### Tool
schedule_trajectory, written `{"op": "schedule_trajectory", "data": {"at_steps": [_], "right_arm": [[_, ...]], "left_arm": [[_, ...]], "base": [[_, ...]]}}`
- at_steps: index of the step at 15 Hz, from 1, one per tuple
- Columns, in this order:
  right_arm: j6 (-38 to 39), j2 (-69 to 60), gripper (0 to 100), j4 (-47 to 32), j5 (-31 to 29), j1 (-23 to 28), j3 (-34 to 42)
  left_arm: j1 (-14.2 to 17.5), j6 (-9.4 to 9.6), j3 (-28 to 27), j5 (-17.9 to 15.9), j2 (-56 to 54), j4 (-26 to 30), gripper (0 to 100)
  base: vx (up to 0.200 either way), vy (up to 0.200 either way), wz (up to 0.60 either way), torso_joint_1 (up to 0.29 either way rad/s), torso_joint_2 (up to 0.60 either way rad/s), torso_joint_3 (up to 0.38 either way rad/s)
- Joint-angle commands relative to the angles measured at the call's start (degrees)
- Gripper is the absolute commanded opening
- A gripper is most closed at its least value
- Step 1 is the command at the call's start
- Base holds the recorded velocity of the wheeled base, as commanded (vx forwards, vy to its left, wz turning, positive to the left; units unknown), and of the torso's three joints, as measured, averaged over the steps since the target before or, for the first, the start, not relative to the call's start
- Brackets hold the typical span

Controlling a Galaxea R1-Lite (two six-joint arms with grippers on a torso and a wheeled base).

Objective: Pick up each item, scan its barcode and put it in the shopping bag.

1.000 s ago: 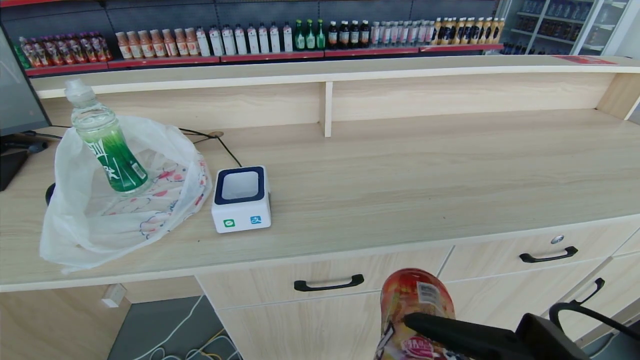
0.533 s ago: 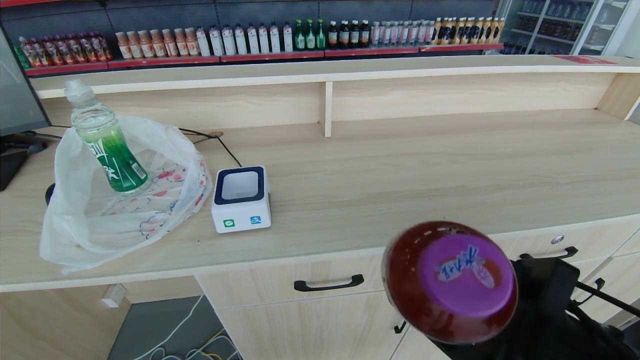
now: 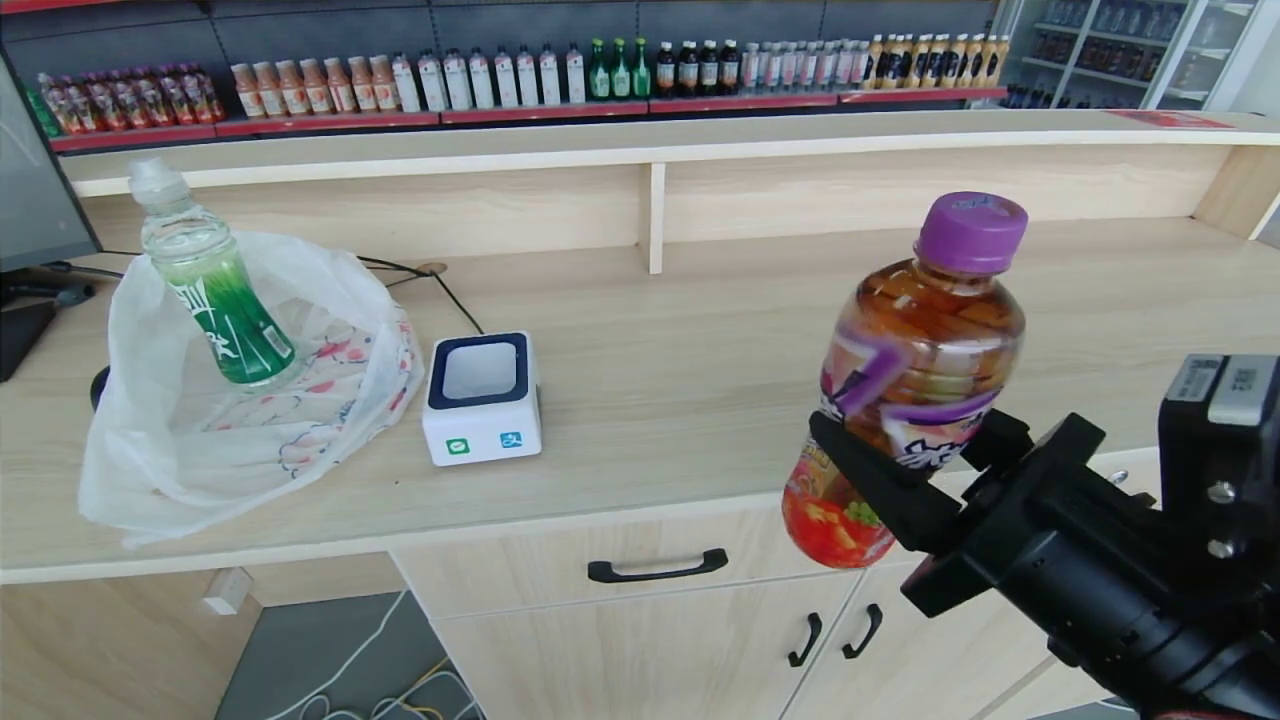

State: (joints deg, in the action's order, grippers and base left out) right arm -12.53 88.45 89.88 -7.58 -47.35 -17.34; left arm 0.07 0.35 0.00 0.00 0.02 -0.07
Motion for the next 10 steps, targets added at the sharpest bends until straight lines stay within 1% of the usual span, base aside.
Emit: {"op": "schedule_trajectory", "data": {"at_steps": [1,2,3,5,7,8,9,10], "right_arm": [[3.04,2.34,0,0.12,0.02,2.44,-2.26],[4.01,2.69,0,0.12,0.02,2.88,-3.06],[5.94,4.18,0,0.12,0.02,4.81,-6.04],[7.26,6.2,0,0.12,0.46,9.38,-9.82],[10.6,6.99,0,0.12,0.46,9.73,-11.32],[11.92,7.26,0,0.12,0.38,11.84,-11.58],[12.09,7.35,0,0.12,0.38,12.81,-11.23],[11.83,7.26,0,0.12,0.11,16.15,-11.32]], "left_arm": [[0.01,0.0,0.0,0.0,-0.02,-0.01,100],[0.01,0.0,0.0,0.09,-0.02,-0.01,100],[0.01,0.0,0.0,0.0,-0.02,-0.01,100],[0.01,0.0,0.0,0.0,-0.02,-0.01,100],[0.01,0.0,0.0,0.0,-0.02,-0.01,100],[0.01,0.0,0.0,0.0,-0.02,-0.01,100],[0.01,0.0,0.0,0.0,-0.02,-0.01,100],[0.01,0.0,0.0,0.0,-0.02,-0.01,100]], "base": [[0.0,0.0,0.0,0.0,0.0,0.0],[0.0,0.0,0.0,0.0,0.0,0.0],[0.0,0.0,0.0,0.0,0.0,0.0],[0.0,0.0,0.0,0.0,0.0,0.0],[0.0,0.0,0.0,0.0,0.0,0.0],[0.0,0.0,0.0,0.0,0.0,0.0],[0.0,0.0,0.0,0.0,0.0,0.0],[0.0,0.0,0.0,0.0,0.0,0.0]]}}
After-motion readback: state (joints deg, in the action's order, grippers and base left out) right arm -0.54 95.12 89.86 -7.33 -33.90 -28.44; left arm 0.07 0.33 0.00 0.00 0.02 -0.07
